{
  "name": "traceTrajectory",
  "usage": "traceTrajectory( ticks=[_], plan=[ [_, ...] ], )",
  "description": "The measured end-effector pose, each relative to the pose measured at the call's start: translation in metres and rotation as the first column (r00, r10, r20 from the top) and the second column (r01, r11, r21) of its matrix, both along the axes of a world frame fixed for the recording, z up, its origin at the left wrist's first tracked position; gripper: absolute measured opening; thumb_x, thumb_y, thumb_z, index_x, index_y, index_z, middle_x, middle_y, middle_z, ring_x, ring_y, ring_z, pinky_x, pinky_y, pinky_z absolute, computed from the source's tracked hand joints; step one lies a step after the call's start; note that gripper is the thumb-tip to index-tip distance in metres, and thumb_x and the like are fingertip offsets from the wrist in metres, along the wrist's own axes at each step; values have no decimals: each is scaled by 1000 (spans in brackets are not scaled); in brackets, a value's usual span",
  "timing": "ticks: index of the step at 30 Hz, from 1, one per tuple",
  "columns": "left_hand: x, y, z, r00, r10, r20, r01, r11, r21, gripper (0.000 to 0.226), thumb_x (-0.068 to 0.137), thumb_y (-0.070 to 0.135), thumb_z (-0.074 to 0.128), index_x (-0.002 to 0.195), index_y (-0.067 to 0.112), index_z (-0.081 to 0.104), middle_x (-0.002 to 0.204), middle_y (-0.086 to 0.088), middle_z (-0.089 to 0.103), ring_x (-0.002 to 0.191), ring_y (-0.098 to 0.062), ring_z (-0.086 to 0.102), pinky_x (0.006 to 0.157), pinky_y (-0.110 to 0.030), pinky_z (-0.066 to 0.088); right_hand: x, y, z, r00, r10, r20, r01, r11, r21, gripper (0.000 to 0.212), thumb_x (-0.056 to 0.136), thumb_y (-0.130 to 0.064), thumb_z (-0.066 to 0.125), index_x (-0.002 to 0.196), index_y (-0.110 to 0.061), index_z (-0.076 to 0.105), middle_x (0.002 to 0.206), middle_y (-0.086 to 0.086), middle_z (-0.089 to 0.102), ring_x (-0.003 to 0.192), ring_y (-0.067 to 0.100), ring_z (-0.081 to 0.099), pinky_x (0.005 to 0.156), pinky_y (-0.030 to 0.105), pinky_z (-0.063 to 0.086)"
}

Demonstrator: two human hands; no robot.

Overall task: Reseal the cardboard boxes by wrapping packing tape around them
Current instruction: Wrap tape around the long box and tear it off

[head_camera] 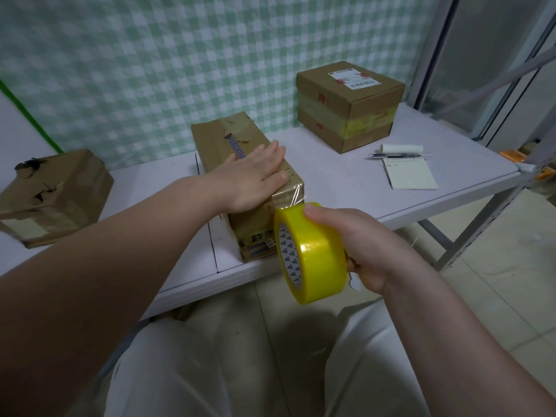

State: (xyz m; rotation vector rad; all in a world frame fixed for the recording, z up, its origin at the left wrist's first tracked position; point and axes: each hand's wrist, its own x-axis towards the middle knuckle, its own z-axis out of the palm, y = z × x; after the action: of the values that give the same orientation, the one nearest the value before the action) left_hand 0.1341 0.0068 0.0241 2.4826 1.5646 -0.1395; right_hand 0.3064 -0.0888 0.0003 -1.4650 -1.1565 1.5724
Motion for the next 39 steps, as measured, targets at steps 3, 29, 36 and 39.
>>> traceTrajectory(
  ticks=[3,29,36,39],
  plan=[
    [7,2,0,999,41,-15,-41,999,18,64,99,50,15,151,21,-8,158,3,-15,146,-13,-9,117,-46,-3,0,0,-2,1000,2,-4,-2,1000,-1,28,90,-44,58,96,-17,64,77,1,62,63,11,59,58,23,45],
    [12,-19,-8,1000,-9,7,8,988,155,68,98,47,26,151,13,1,160,-5,-5,147,-16,-2,117,-38,5,3,-14,-12,998,58,-33,-57,998,26,20,89,-38,59,92,-19,60,87,4,56,81,19,50,68,30,34],
    [11,-20,-8,1000,-23,19,20,988,150,68,98,47,27,152,14,1,160,-4,-5,147,-16,-2,117,-38,4,2,-19,-16,998,43,-42,-44,999,-5,24,90,-39,60,89,-16,64,74,0,62,67,13,58,62,26,43],
    [11,-21,-9,999,-21,29,16,985,170,67,98,47,27,152,14,3,160,-4,-4,147,-16,-1,117,-38,5,1,-15,-16,999,21,-45,-23,999,-35,40,90,-40,60,112,-7,65,86,6,62,79,20,57,63,25,41]
  ],
)
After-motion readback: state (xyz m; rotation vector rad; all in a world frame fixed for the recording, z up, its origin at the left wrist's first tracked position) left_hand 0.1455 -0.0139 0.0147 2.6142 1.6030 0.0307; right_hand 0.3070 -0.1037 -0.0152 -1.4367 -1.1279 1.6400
